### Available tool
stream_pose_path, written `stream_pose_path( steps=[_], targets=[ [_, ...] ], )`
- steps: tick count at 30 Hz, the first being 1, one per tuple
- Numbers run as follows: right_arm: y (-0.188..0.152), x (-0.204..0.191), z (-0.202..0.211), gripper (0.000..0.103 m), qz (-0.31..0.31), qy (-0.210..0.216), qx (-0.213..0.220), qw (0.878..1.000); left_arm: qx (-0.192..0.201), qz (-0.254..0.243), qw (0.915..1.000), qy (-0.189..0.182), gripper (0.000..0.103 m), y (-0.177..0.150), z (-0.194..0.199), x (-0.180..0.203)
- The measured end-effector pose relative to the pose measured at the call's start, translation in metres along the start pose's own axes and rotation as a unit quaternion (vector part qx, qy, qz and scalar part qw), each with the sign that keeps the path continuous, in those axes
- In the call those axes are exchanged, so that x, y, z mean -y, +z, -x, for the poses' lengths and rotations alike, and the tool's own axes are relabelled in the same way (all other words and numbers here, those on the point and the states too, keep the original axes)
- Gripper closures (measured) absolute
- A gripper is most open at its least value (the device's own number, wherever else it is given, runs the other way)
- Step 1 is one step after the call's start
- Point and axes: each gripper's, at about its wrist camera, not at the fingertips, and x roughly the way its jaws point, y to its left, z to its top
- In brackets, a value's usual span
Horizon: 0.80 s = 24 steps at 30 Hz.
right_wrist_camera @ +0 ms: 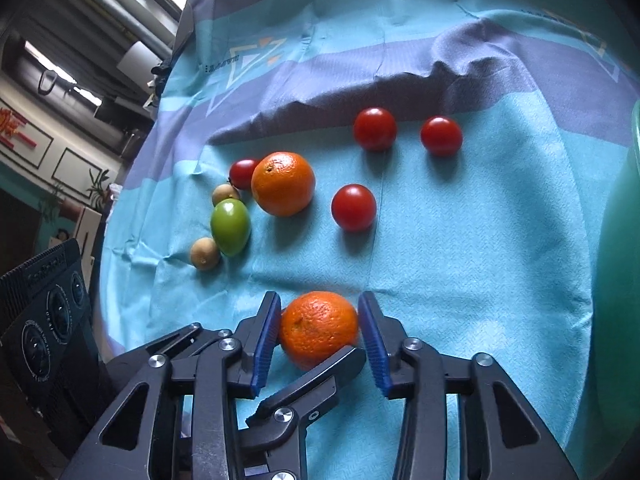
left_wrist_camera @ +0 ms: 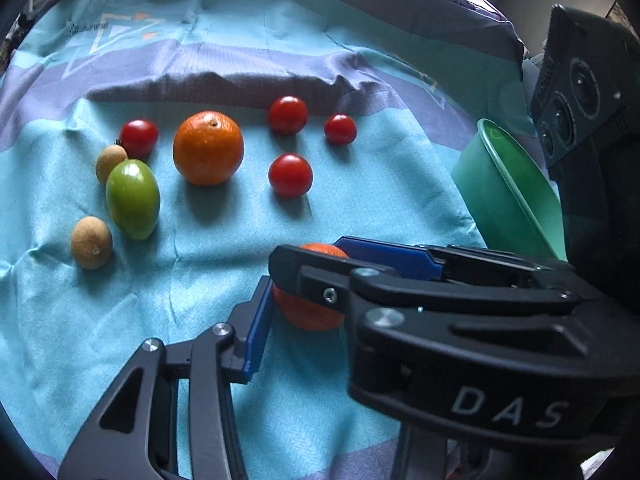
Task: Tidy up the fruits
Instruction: 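Carry the orange with the right tool into the green bowl and open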
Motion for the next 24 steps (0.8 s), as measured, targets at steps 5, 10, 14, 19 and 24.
stream_pose_path(
  steps=[5,10,14,19,24],
  targets=[
    [-0.001,-0.008,0.031,0.063,0.026,-0.012,0.043,0.999,0.038,-0.025,0.9990,0.006,0.061,0.012,0.021,0.024],
    [-0.001,-0.001,0.087,0.063,0.030,-0.022,0.116,0.993,0.081,-0.084,0.9932,-0.004,0.061,0.028,0.043,0.072],
    [-0.005,0.021,0.129,0.063,0.014,-0.045,0.164,0.985,0.090,-0.117,0.9885,-0.034,0.060,0.037,0.045,0.110],
    [-0.012,0.054,0.163,0.062,-0.017,-0.074,0.202,0.976,0.085,-0.159,0.9818,-0.059,0.061,0.045,0.027,0.157],
    [-0.019,0.090,0.177,0.062,-0.057,-0.100,0.212,0.970,0.059,-0.184,0.9774,-0.086,0.061,0.051,0.004,0.190]
  ],
)
